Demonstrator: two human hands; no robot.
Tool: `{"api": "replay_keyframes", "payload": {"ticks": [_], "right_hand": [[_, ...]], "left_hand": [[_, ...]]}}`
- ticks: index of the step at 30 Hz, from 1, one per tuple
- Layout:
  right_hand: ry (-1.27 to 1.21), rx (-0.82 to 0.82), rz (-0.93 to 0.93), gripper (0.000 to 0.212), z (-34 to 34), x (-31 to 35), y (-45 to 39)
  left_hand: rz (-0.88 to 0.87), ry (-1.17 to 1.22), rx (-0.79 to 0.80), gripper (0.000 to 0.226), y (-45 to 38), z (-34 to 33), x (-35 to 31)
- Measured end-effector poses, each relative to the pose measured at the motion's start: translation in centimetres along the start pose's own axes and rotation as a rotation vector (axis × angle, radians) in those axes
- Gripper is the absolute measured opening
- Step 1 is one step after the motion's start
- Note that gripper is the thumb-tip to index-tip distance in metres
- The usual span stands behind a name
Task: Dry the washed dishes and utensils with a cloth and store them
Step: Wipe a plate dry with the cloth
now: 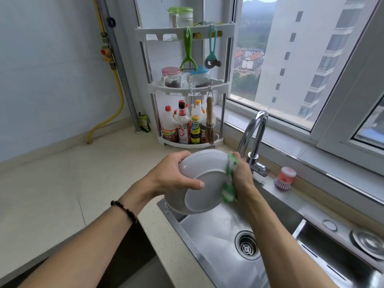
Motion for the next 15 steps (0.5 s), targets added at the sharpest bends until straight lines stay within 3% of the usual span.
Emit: {"api": "replay_keyframes", "payload": {"ticks": [1, 4, 6, 9, 11, 14, 15], "right_hand": [[0.108, 0.066, 0.081, 0.041, -0.5, 0.9, 0.0], [0.285, 0.16, 0.223, 0.07, -1.9, 2.8, 0.7], [0.306, 0.177, 0.342, 0.06, -3.1, 3.4, 1.6], [0.531, 0.228, 0.593, 0.048, -5.4, 3.4, 3.6], [0.448, 0.244, 0.571, 0.046, -5.4, 2.8, 3.2], [0.171, 0.173, 0.306, 0.045, -4.6, 2.4, 1.5], [0.209, 0.163, 0.317, 0.044, -4.9, 2.6, 1.7]], "left_hand": [[-0.003, -0.088, 0.0, 0.064, -0.1, -0.2, -0.6], [-0.034, -0.235, -0.022, 0.052, -0.3, -0.8, -1.5], [-0.05, -0.189, -0.069, 0.053, -0.4, -1.1, -0.9], [-0.054, -0.052, -0.212, 0.047, -0.5, -1.6, -0.2], [-0.063, -0.054, -0.264, 0.045, -0.4, -2.0, -0.1], [-0.077, -0.072, -0.298, 0.05, -0.1, -2.2, 0.2], [-0.073, -0.051, -0.317, 0.049, -0.2, -2.2, 0.3]]}}
Point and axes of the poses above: each hand's wrist, its own y-axis away from the middle knuckle, its own z-axis out of the back of the hand, x = y × z, the point moved 3 cm from there along -y, towards the middle knuckle, and after that the axes turned 6 degrees about z, right-handed, at the moved point
